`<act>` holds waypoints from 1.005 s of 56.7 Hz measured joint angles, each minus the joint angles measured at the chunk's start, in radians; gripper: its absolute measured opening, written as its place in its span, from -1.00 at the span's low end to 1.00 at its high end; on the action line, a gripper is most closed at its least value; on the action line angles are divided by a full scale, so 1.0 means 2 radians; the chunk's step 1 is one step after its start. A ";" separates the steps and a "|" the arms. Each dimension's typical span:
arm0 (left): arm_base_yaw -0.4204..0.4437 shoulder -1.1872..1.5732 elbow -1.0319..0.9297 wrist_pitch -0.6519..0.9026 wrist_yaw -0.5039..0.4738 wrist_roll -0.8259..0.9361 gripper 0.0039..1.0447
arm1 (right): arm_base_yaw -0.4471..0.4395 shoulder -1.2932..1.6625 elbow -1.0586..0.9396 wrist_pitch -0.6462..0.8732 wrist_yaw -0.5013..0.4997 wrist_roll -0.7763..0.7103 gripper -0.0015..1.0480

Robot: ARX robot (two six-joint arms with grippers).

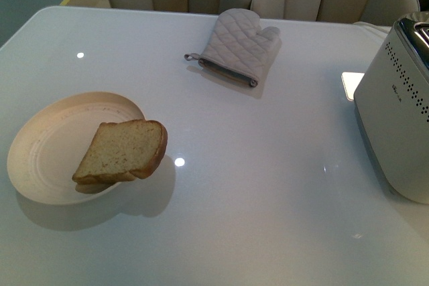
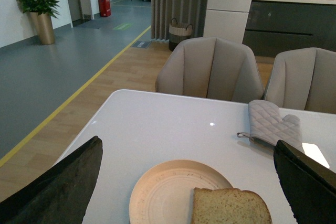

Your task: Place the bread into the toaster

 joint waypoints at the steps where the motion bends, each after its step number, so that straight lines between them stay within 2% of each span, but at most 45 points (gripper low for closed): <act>1: 0.000 0.000 0.000 0.000 0.000 0.000 0.86 | 0.000 0.000 0.000 0.000 0.000 0.000 0.83; 35: 0.002 0.001 0.000 -0.002 0.004 -0.002 0.86 | 0.000 0.000 0.000 0.000 0.000 0.000 0.83; 39: 0.047 0.057 0.031 -0.073 0.151 -0.097 0.86 | 0.000 0.000 0.000 0.000 -0.001 0.000 0.83; 41: 0.050 0.080 0.036 -0.070 0.178 -0.138 0.86 | 0.000 0.000 0.000 0.000 0.000 0.000 0.83; 46: 0.051 0.126 0.048 -0.032 0.199 -0.179 0.86 | 0.000 0.000 0.000 0.000 0.000 0.000 0.83; 57: 0.102 0.344 0.070 0.166 0.220 -0.187 0.86 | 0.000 0.000 0.000 0.000 0.000 0.000 0.83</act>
